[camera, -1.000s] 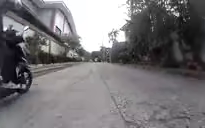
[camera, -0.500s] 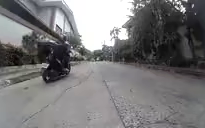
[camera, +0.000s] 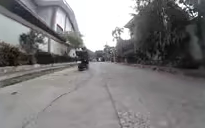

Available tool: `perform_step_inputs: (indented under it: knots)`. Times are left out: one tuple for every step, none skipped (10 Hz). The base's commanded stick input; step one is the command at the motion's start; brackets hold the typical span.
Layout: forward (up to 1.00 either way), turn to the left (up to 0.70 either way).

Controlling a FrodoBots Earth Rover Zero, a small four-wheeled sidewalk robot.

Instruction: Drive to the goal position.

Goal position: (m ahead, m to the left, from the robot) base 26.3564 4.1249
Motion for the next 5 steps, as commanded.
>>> perform_step_inputs:
  knots:
    - [1.00,0.04]
    - [1.00,0.04]
    - [1.00,0.04]
    - [1.00,0.04]
    - [1.00,0.04]
